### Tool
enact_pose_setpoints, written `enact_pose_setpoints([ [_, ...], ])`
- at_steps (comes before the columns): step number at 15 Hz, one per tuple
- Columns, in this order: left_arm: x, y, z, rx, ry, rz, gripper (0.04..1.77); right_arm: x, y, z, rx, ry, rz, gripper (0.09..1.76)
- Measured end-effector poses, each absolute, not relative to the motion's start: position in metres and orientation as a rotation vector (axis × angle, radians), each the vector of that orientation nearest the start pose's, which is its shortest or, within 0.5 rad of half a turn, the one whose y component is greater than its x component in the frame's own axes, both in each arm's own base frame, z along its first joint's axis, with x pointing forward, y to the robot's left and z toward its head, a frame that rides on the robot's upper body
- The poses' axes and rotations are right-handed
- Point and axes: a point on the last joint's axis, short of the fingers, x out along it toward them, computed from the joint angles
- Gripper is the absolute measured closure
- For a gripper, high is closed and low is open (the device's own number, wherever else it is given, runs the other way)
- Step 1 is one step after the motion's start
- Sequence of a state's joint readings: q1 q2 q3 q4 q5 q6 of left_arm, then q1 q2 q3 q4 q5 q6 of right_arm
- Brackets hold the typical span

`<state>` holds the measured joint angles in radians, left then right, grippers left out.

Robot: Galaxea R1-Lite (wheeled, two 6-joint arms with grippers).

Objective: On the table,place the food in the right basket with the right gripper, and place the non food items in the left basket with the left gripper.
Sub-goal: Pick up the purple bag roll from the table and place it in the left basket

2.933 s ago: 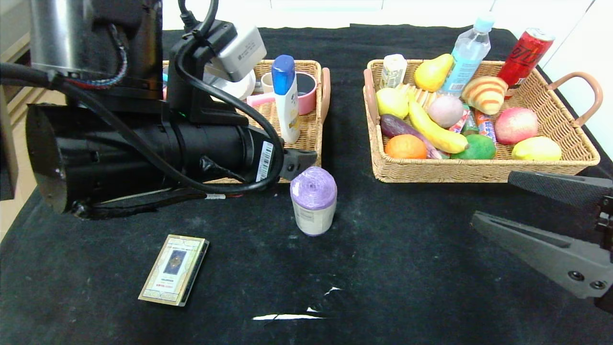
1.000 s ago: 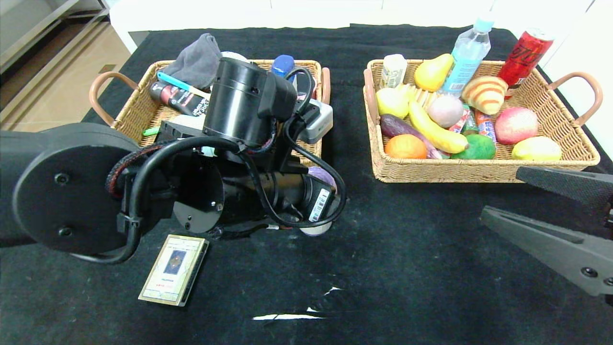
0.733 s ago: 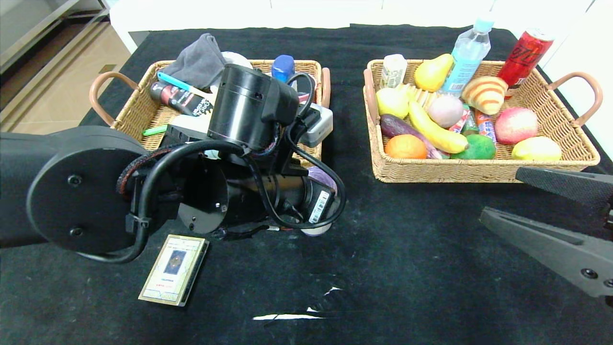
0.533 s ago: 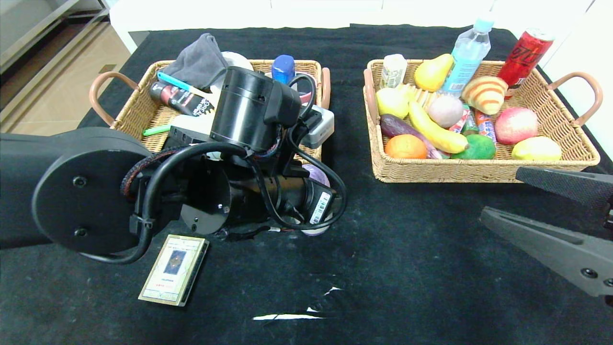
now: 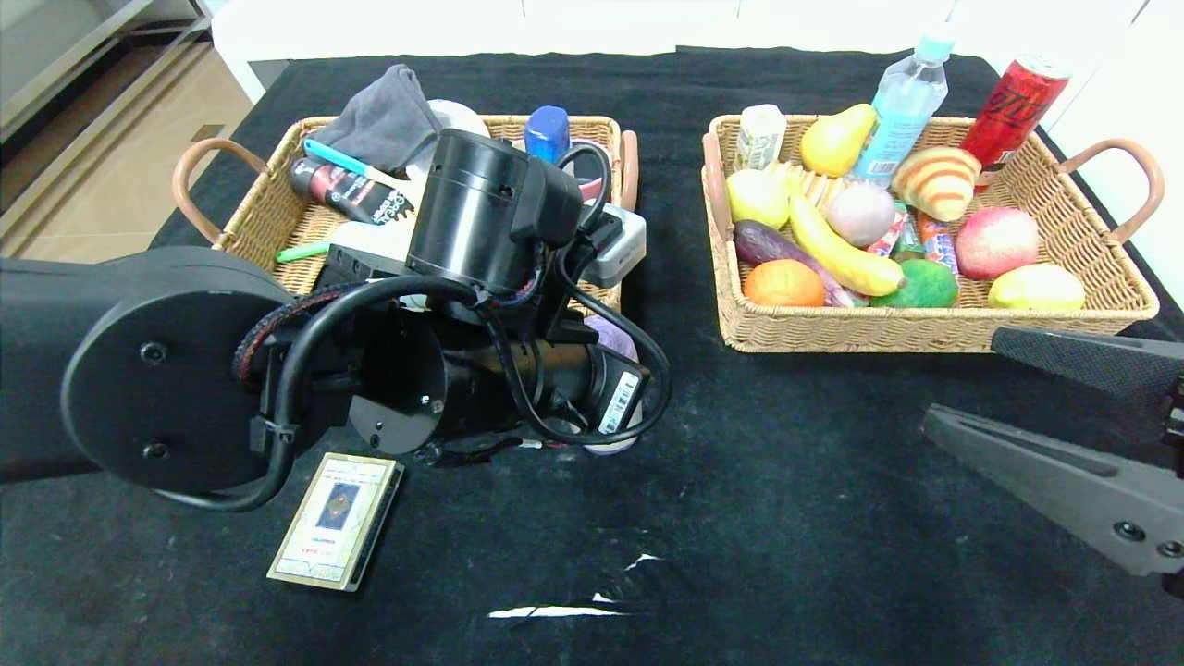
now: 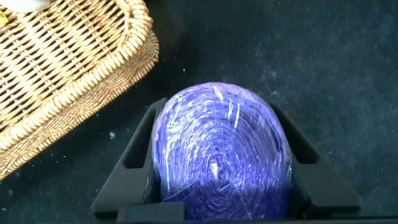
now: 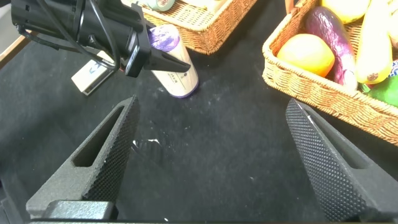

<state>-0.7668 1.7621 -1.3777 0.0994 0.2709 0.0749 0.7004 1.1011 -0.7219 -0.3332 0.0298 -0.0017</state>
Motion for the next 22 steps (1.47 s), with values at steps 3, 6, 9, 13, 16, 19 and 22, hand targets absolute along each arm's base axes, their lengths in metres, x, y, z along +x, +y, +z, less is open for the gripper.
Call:
enact_pose_setpoints([
  [3, 0.247, -0.230, 0.252, 0.316, 0.407, -0.503, 0.85, 0.119, 0.102, 0.268, -0.017, 0.045, 0.732, 0.14],
  [6, 0.247, -0.230, 0.251, 0.316, 0.407, -0.503, 0.85, 0.119, 0.102, 0.268, -0.017, 0.045, 0.732, 0.14],
  [9, 0.246, -0.228, 0.255, 0.313, 0.399, -0.498, 0.86, 0.119, 0.102, 0.268, -0.017, 0.045, 0.734, 0.14],
  [13, 0.234, -0.221, 0.272, 0.292, 0.353, -0.516, 0.86, 0.119, 0.103, 0.268, -0.018, 0.046, 0.738, 0.14],
  [16, 0.219, -0.214, 0.282, 0.285, 0.325, -0.527, 0.86, 0.118, 0.103, 0.267, -0.018, 0.047, 0.742, 0.14],
  [19, 0.207, -0.204, 0.292, 0.270, 0.298, -0.527, 0.87, 0.118, 0.103, 0.267, -0.019, 0.048, 0.743, 0.14],
  [22, 0.202, -0.194, 0.303, 0.248, 0.260, -0.486, 0.87, 0.118, 0.103, 0.267, -0.027, 0.046, 0.744, 0.14],
])
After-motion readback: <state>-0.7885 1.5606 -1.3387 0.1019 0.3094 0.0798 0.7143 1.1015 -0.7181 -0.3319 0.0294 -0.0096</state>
